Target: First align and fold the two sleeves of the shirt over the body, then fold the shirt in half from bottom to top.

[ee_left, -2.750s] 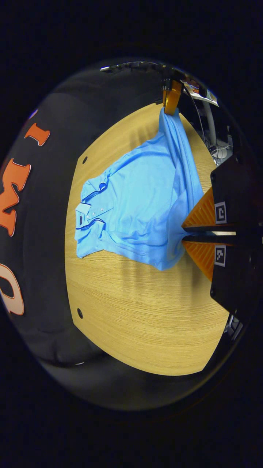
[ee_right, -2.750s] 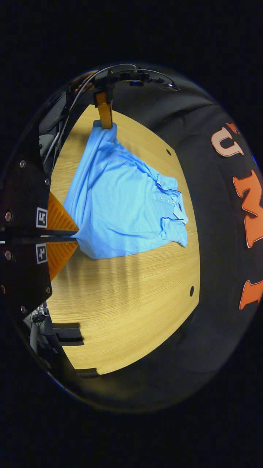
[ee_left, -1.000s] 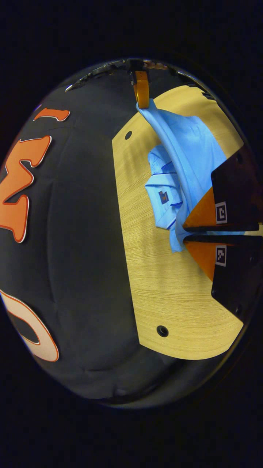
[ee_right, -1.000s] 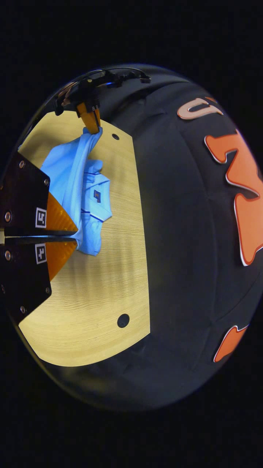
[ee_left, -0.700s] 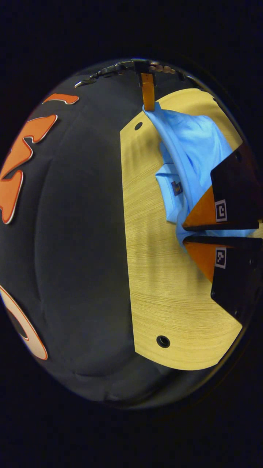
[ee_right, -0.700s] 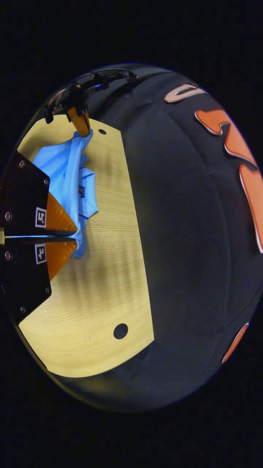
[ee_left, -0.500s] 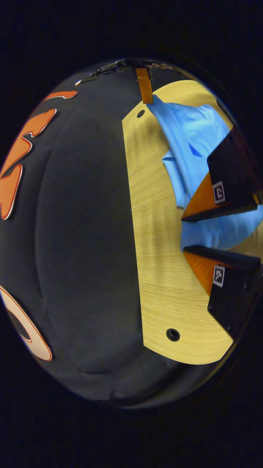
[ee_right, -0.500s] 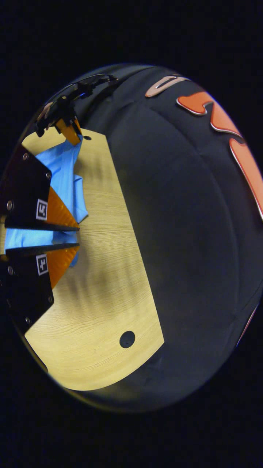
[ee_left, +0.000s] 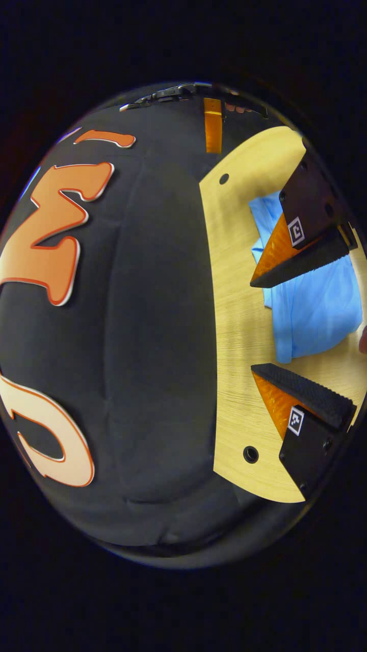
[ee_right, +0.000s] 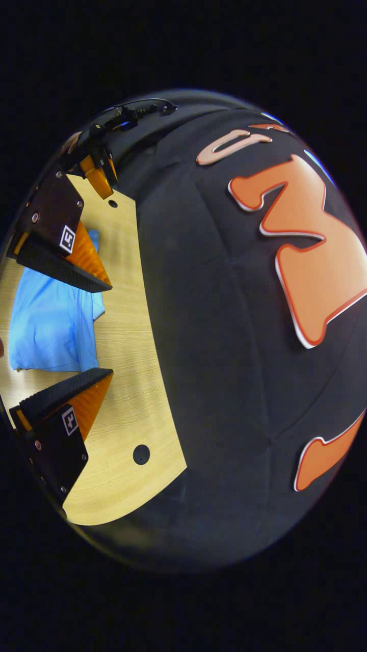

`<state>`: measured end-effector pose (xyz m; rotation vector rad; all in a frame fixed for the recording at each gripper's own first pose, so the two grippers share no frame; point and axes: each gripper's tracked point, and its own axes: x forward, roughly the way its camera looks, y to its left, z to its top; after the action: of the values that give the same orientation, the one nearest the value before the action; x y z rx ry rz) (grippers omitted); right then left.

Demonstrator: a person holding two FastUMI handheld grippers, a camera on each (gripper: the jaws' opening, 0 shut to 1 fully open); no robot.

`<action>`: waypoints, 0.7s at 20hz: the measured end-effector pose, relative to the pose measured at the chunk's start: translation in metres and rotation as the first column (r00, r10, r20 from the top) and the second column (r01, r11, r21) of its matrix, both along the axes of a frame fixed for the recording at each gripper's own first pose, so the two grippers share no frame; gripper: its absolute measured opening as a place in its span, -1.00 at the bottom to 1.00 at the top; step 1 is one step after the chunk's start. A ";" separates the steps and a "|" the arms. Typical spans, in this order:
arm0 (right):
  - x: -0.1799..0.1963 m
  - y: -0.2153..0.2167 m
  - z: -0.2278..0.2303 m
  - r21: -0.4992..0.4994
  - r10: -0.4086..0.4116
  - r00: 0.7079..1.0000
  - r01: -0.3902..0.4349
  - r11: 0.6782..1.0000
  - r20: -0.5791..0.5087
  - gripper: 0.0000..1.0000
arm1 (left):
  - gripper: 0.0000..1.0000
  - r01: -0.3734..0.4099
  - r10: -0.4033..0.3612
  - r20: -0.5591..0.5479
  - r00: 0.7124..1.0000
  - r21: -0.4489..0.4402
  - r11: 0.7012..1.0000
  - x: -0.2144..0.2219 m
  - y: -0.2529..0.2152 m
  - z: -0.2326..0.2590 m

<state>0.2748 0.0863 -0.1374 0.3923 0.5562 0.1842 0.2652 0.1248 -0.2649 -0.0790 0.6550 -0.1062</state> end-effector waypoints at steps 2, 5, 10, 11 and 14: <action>-0.017 -0.007 0.022 -0.013 -0.007 0.998 0.008 1.000 0.056 0.92 | 1.00 -0.006 0.005 0.048 0.999 0.016 1.000 -0.020 -0.003 0.027; -0.049 -0.011 0.052 -0.053 0.010 0.988 -0.002 0.999 0.153 0.93 | 0.95 -0.018 0.014 0.110 0.994 0.041 0.999 -0.051 -0.015 0.064; -0.106 -0.011 0.080 -0.149 0.053 0.961 -0.013 0.989 0.271 0.93 | 0.95 -0.051 0.038 0.196 0.980 0.059 0.997 -0.118 -0.027 0.109; -0.118 -0.013 0.087 -0.162 0.050 0.954 -0.002 0.987 0.297 0.93 | 0.95 -0.060 0.046 0.217 0.975 0.058 0.997 -0.130 -0.029 0.119; -0.156 -0.021 0.114 -0.198 0.064 0.923 0.014 0.980 0.379 0.93 | 0.95 -0.095 0.071 0.323 0.944 0.058 0.994 -0.164 -0.031 0.158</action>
<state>0.1192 0.0652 -0.0234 0.1474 0.1878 0.2222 0.1015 0.0933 -0.1066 -0.0175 0.3287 -0.0118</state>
